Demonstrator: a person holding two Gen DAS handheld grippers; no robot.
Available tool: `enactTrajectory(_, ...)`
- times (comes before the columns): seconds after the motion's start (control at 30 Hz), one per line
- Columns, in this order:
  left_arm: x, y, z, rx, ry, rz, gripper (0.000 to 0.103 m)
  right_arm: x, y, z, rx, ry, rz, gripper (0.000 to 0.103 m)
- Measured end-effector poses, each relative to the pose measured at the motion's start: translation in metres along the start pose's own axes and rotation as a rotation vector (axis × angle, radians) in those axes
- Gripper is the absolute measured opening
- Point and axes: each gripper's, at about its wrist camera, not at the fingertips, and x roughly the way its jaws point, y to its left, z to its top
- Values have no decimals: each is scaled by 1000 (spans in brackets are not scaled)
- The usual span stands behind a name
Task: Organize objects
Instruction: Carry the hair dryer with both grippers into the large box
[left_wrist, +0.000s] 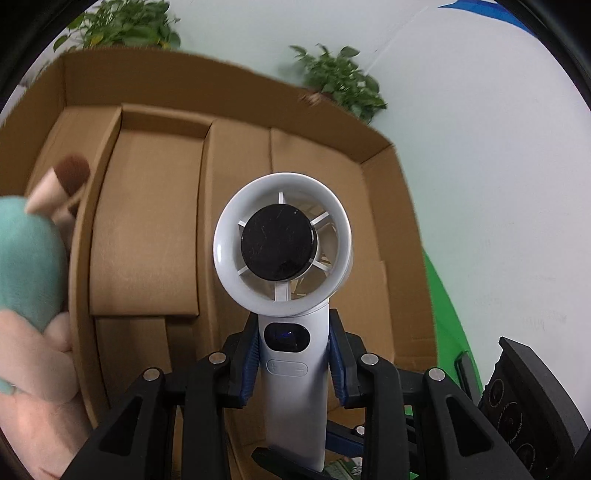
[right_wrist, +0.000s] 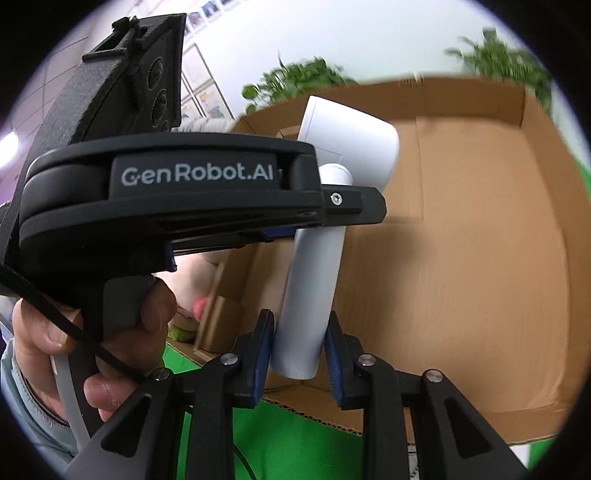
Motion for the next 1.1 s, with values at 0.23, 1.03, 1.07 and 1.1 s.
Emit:
enactTrajectory(0.23, 15, 1, -5, 31, 15, 19, 29, 17, -33, -6, 55, 42, -12, 23)
enactTrajectory(1.03, -33, -4, -22, 34, -78, 41, 31, 27, -62, -33, 105, 64, -138, 22)
enactTrajectory(1.07, -34, -1, -24, 30, -76, 42, 31, 28, -63, -34, 103, 67, -145, 22)
enactTrajectory(1.1, -36, 2, -24, 29, -77, 46, 31, 29, -64, -35, 97, 68, -156, 22)
